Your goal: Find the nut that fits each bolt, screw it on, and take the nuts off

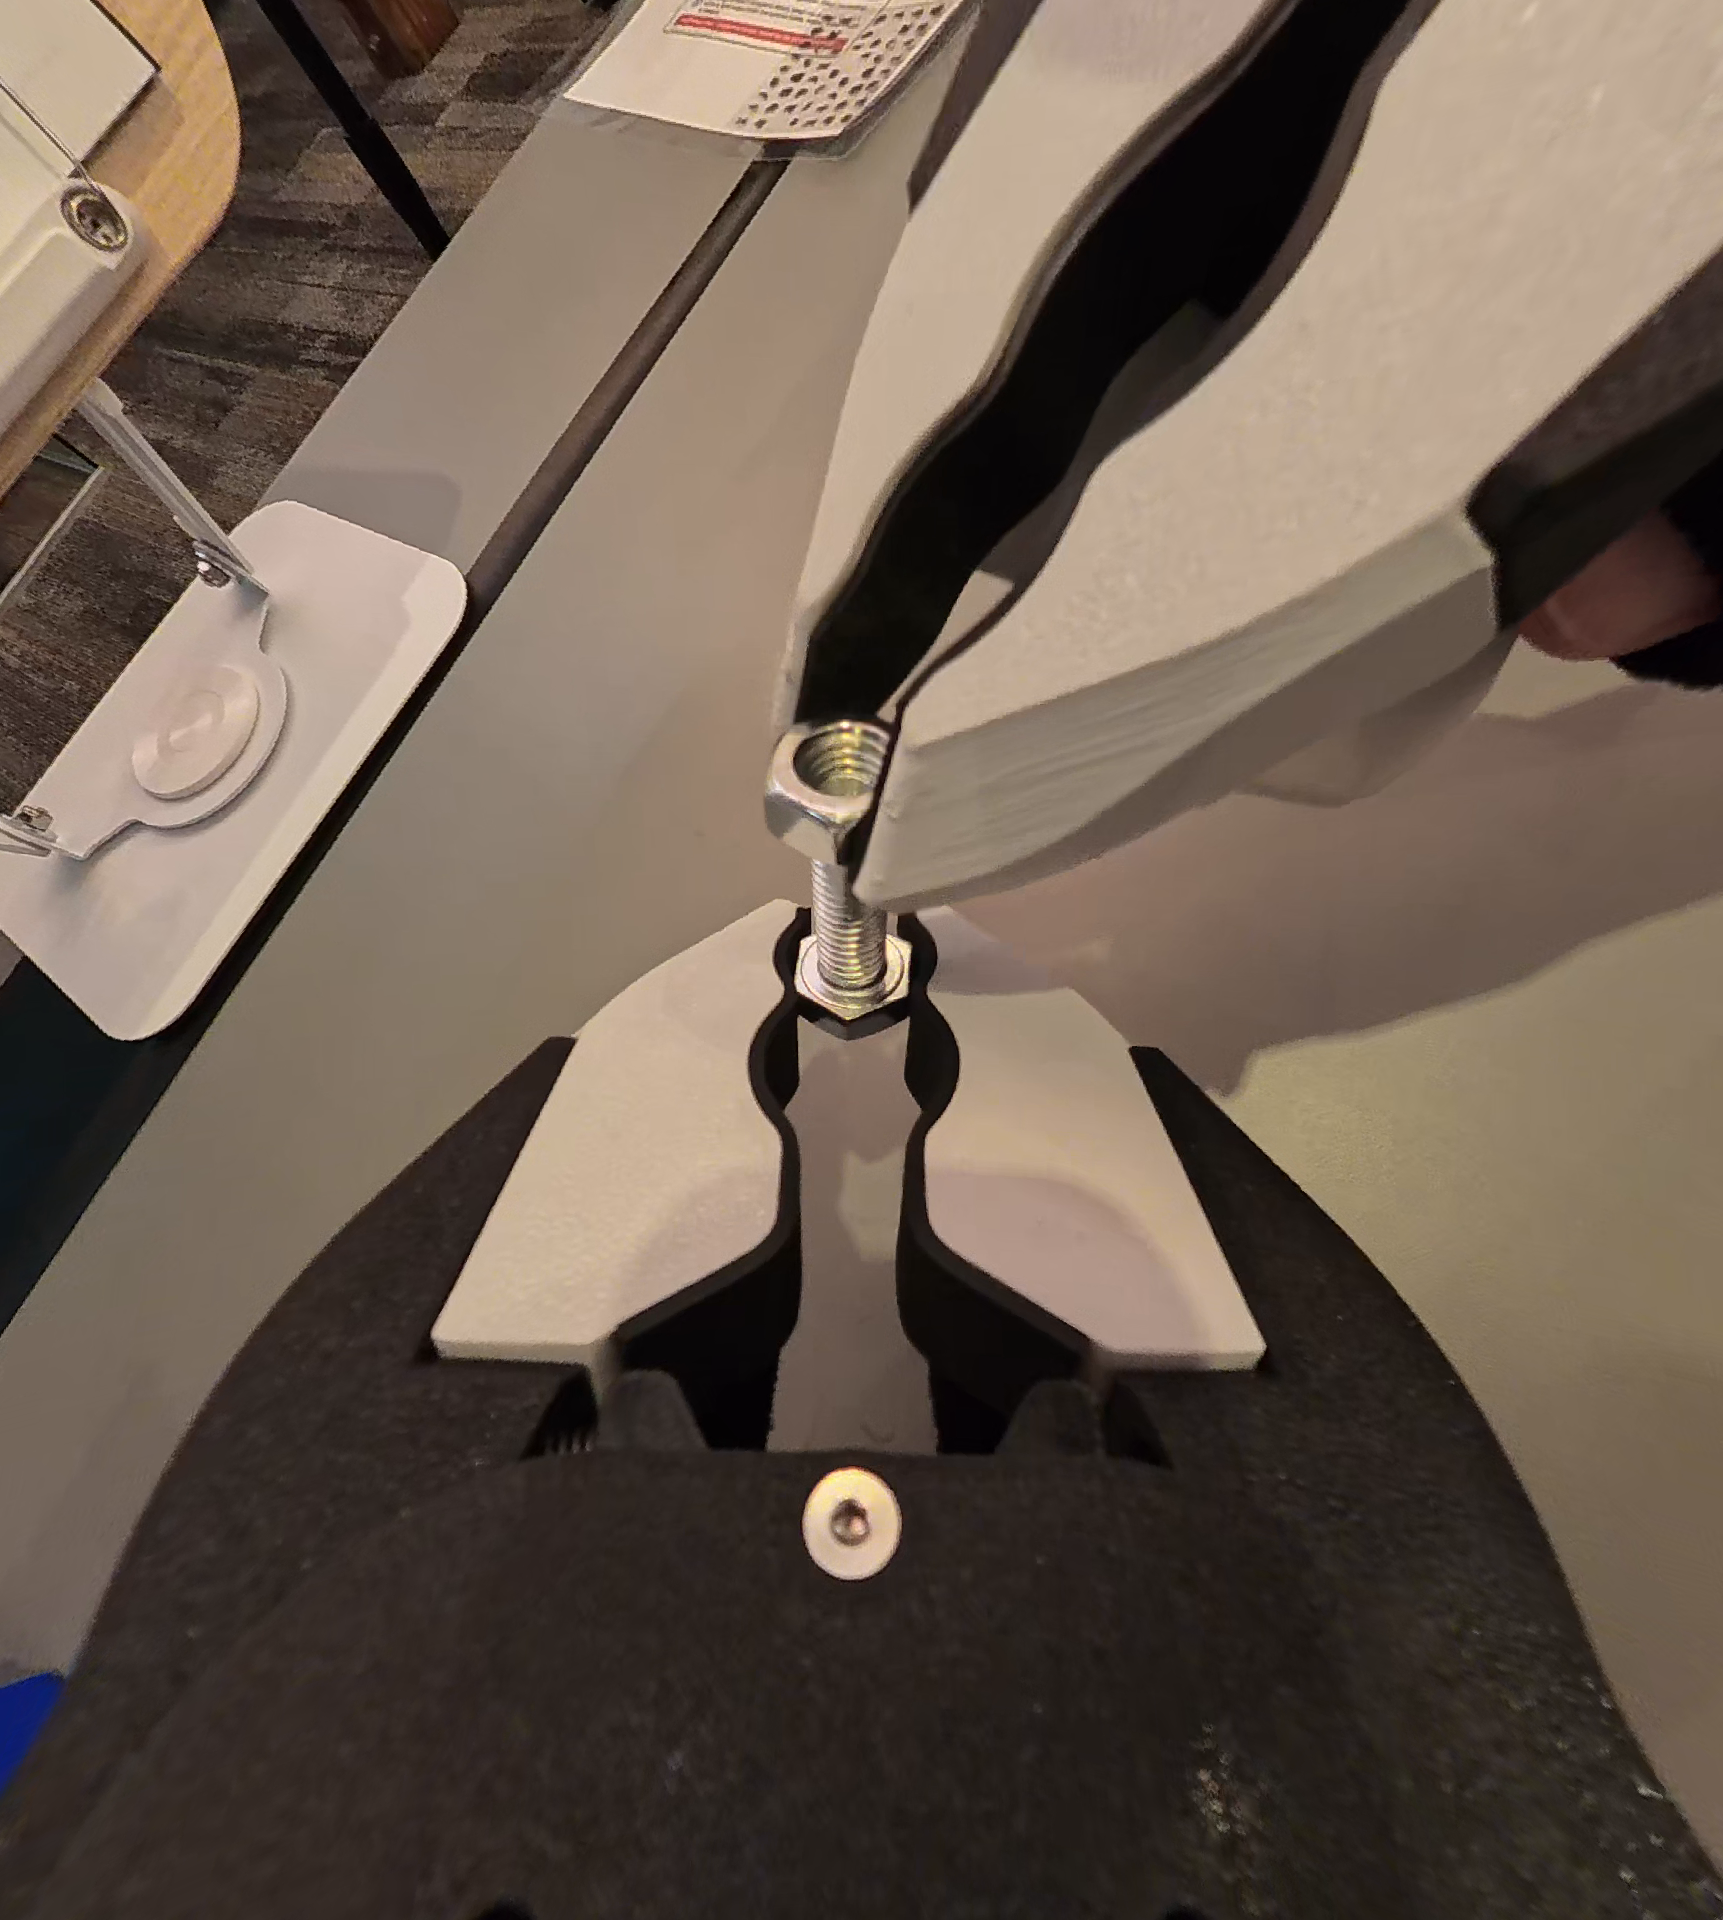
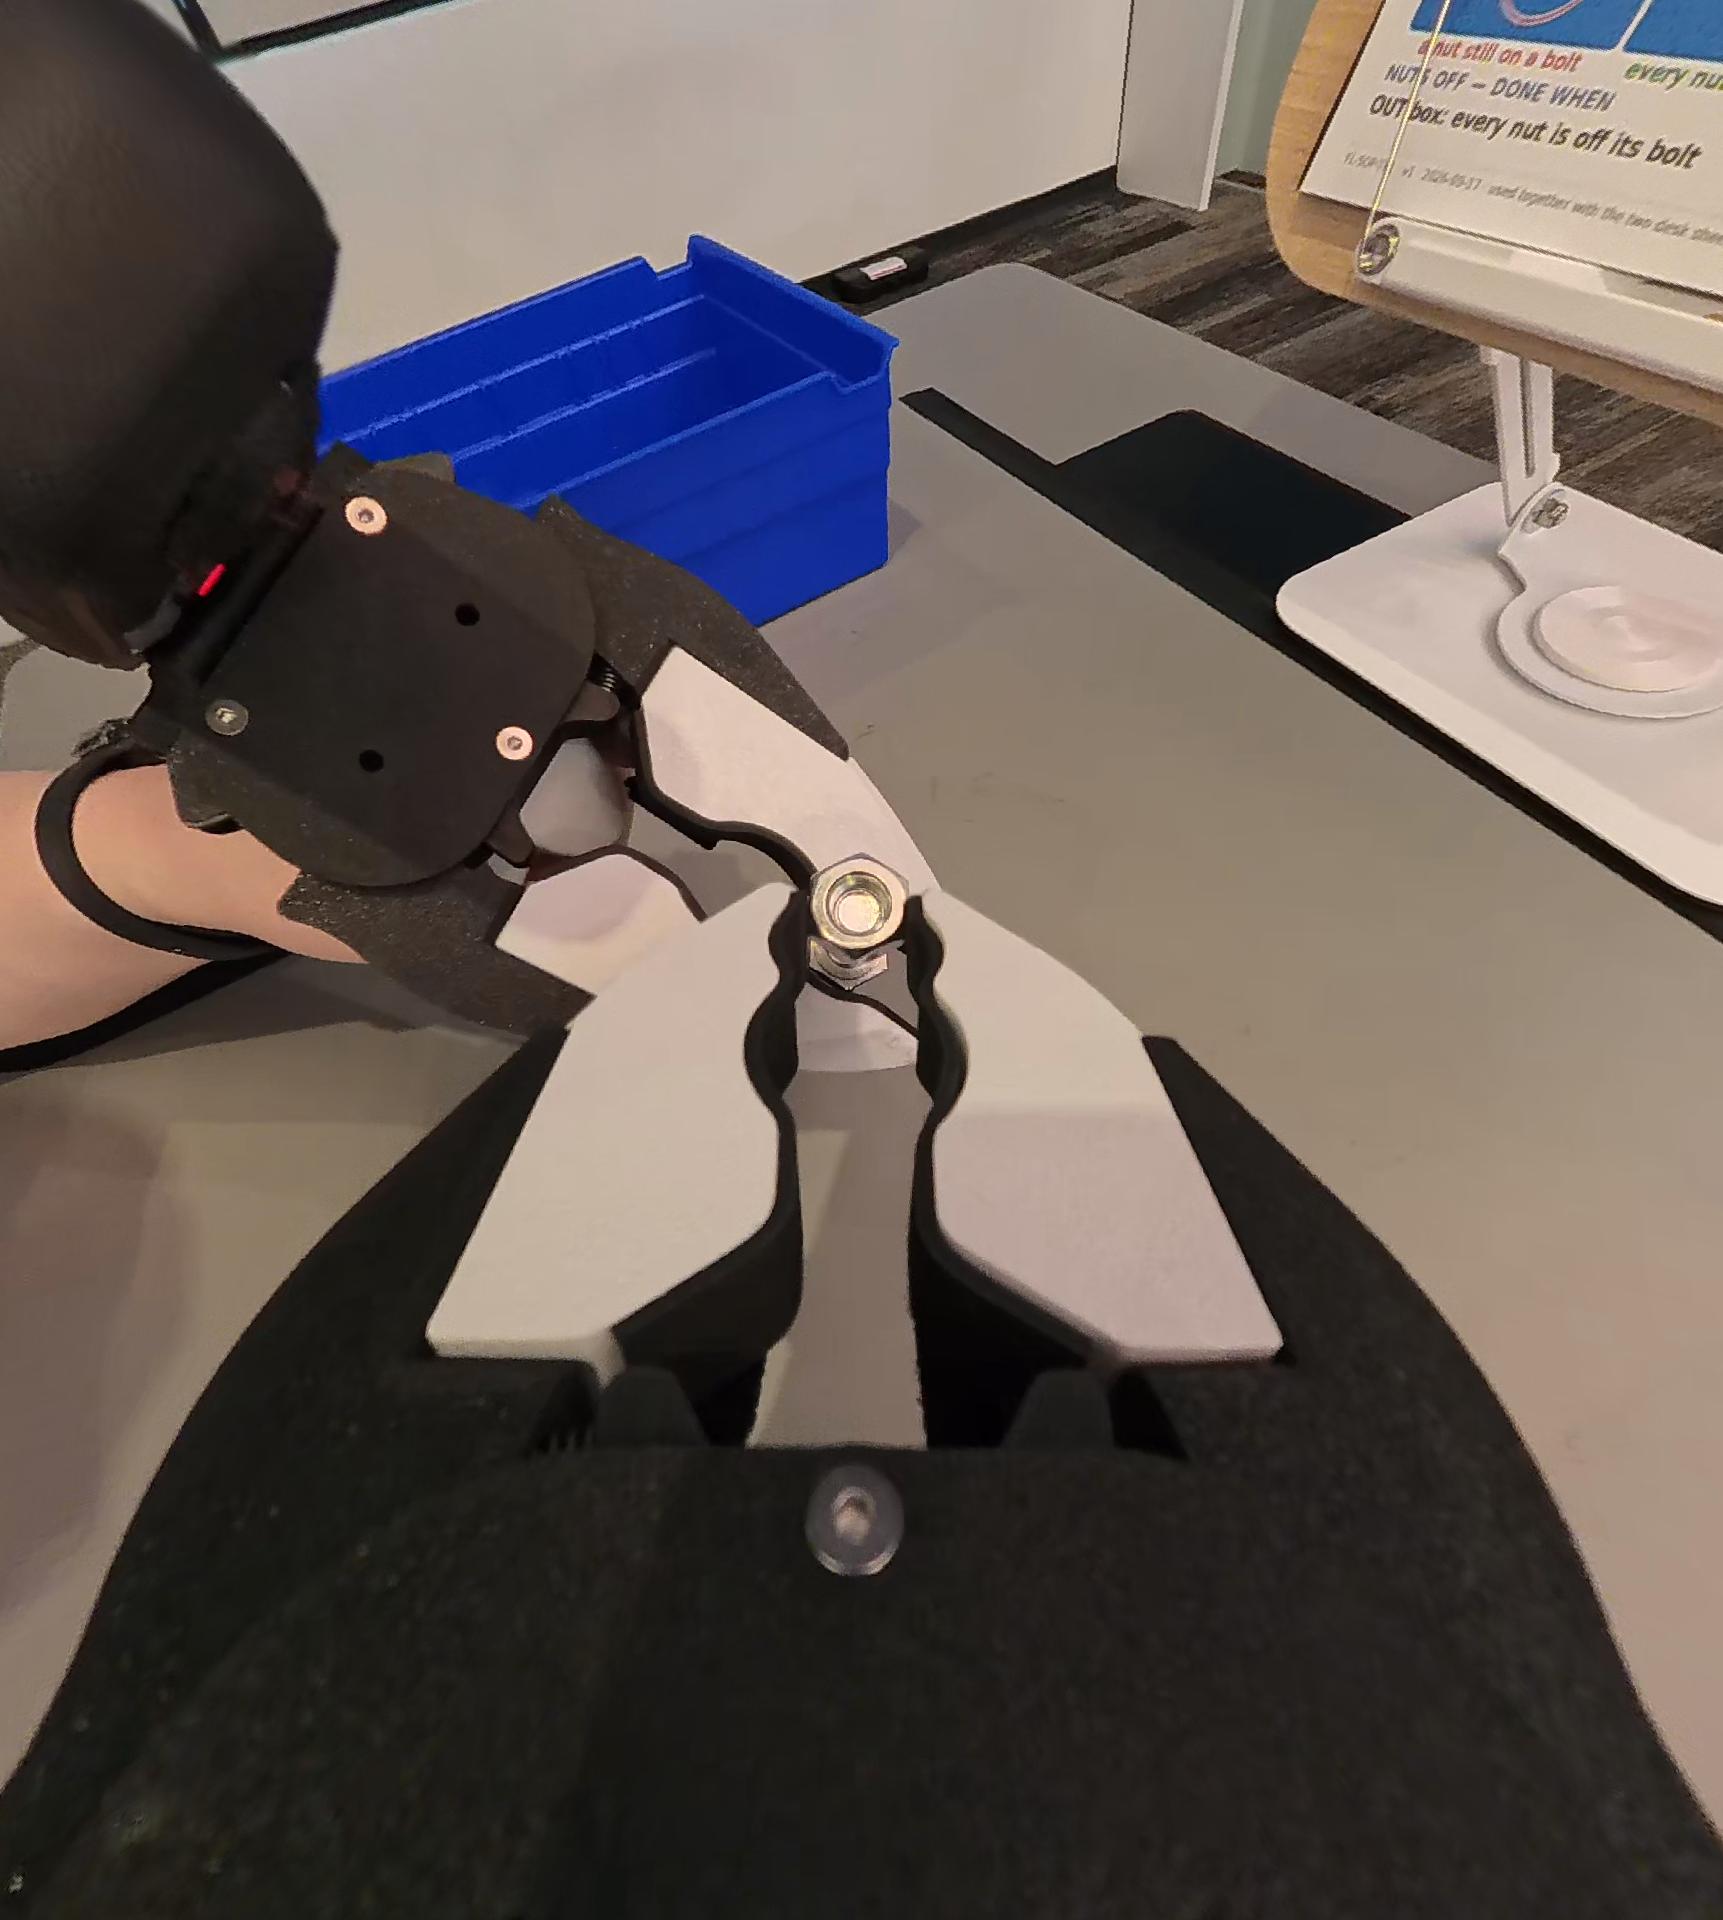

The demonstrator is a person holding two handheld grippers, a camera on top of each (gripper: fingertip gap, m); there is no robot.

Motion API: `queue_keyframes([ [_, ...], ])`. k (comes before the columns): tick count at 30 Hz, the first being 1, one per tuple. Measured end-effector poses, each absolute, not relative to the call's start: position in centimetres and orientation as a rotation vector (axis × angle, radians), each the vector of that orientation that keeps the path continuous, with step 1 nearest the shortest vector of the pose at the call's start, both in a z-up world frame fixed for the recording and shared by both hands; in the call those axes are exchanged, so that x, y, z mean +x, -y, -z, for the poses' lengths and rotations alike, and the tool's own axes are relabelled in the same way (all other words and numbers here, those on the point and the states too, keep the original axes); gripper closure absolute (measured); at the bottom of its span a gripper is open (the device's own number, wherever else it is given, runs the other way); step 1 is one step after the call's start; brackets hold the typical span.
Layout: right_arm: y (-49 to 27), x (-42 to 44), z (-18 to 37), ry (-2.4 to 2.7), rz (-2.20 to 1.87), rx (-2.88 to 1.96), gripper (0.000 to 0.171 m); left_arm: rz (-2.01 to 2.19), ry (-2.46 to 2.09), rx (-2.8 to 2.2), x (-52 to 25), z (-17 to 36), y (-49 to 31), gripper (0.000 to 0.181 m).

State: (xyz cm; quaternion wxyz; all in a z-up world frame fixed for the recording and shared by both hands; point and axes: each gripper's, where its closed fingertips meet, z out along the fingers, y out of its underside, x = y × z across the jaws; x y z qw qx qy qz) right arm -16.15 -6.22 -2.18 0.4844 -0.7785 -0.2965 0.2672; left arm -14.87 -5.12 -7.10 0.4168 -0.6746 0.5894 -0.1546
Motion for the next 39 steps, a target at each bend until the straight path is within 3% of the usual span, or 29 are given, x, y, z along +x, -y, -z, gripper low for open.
queue_keyframes([
  [11, 6.5, -16.3, 1.0, 0.788, -0.608, -1.822, 0.139, 0.508, -1.457, -1.679, -14.7, 6.2, 5.3, 0.166],
  [16, 8.0, -16.6, -1.7, 0.935, -0.694, -1.640, 0.117, 0.740, -1.480, -1.597, -14.3, 4.9, 6.7, 0.166],
  [25, 9.8, -16.3, -3.1, 1.075, -0.715, -1.452, 0.121, 1.043, -1.489, -1.508, -13.9, 2.8, 9.1, 0.166],
  [39, 10.7, -17.0, -2.8, 1.129, -0.761, -1.445, 0.129, 1.036, -1.530, -1.481, -13.7, 2.7, 9.9, 0.166],
])
